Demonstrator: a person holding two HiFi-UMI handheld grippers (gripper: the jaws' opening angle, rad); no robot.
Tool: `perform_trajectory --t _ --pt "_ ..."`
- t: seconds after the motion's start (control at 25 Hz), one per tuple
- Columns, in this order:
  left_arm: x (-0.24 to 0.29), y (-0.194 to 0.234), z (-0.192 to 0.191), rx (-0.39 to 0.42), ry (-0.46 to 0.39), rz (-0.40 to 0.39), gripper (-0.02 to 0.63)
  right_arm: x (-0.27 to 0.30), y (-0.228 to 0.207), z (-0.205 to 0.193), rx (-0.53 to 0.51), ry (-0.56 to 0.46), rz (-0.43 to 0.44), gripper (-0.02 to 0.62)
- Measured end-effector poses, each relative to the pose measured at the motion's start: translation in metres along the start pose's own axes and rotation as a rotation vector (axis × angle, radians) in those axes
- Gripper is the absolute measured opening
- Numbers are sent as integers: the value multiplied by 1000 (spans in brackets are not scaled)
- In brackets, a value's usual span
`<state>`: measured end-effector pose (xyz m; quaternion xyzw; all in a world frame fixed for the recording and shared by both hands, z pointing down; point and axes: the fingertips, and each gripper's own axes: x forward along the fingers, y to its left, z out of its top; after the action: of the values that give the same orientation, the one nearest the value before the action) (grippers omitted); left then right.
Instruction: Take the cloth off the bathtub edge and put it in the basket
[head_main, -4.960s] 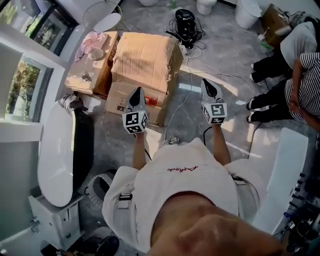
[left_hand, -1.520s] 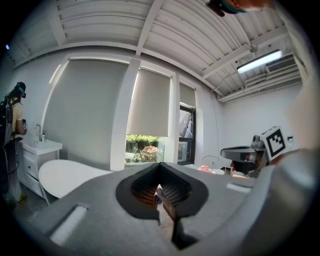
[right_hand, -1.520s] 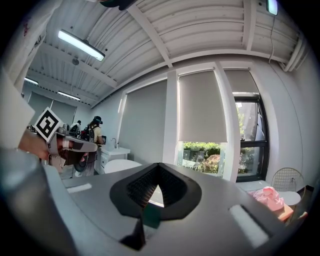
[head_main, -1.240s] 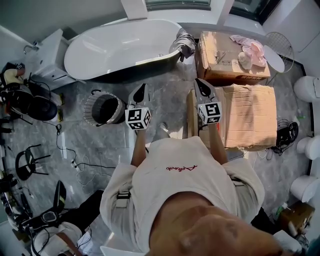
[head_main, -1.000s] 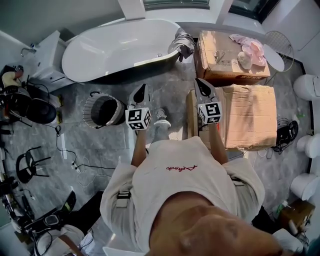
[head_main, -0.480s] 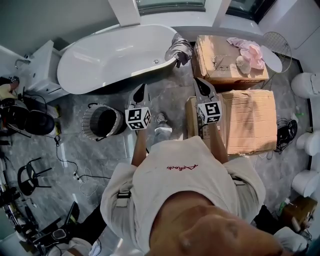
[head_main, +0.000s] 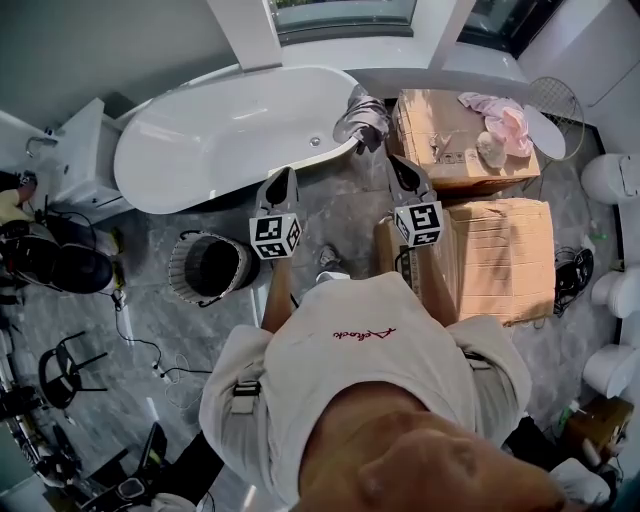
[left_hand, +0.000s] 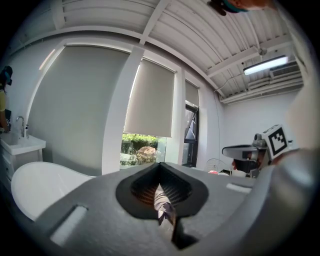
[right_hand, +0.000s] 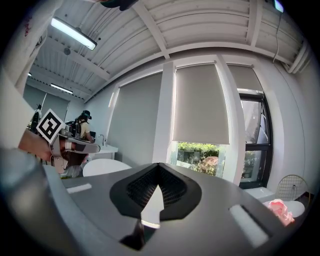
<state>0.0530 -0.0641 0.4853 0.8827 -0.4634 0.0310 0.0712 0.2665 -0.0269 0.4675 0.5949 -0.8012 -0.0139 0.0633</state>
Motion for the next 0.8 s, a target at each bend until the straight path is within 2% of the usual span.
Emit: perform_trajectory --t 0.36,0.8 --pt "48 52 18 1 -13 -9 0 73 -3 15 -13 -13 4 5" --pt "91 91 25 -3 -21 -37 0 124 -8 15 -14 -4 -27 5"
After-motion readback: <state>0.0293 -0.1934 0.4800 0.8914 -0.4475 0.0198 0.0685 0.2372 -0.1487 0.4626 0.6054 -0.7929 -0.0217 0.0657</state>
